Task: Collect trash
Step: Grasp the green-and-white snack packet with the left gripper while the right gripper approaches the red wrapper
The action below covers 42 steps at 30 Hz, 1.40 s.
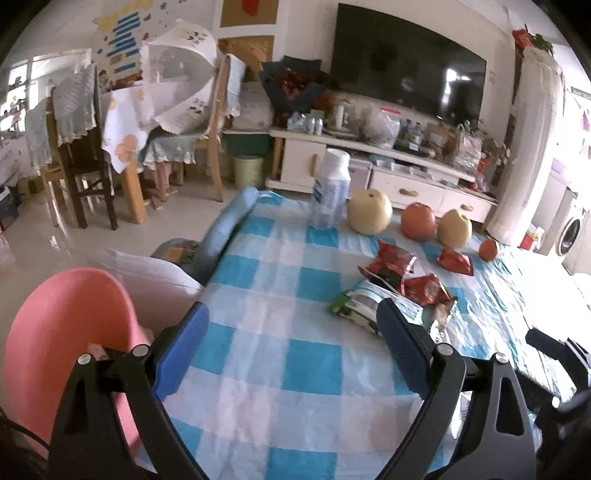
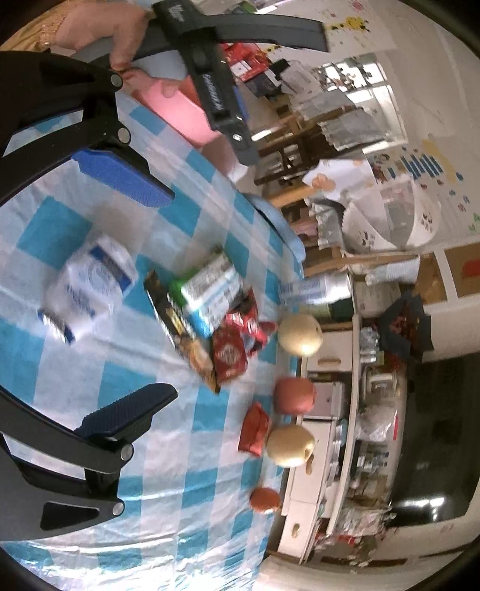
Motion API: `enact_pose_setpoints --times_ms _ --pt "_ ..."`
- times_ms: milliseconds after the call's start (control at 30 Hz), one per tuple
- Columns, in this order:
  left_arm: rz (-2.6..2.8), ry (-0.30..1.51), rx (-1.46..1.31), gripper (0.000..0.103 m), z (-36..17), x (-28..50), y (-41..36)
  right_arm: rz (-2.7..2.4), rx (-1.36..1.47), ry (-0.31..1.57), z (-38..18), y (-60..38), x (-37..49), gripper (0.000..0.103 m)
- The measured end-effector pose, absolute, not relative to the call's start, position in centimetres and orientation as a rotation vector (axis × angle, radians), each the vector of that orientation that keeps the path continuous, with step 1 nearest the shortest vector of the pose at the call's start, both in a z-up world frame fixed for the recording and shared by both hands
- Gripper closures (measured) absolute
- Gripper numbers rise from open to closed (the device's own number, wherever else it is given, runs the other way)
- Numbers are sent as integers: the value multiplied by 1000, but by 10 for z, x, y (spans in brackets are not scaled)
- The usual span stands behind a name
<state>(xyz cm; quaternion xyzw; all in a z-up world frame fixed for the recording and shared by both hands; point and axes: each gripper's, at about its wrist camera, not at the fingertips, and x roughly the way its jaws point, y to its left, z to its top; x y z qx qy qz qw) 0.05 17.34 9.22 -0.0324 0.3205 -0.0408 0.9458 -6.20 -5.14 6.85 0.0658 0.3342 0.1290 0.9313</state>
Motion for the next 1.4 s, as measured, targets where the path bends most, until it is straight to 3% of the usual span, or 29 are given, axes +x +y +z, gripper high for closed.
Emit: enact_pose_setpoints --times_ms 933,1400 --pt "-141 893 -154 12 29 78 87 25 240 806 20 -182 50 8" --pt "-127 911 -131 12 16 100 66 74 106 841 5 -177 127 8"
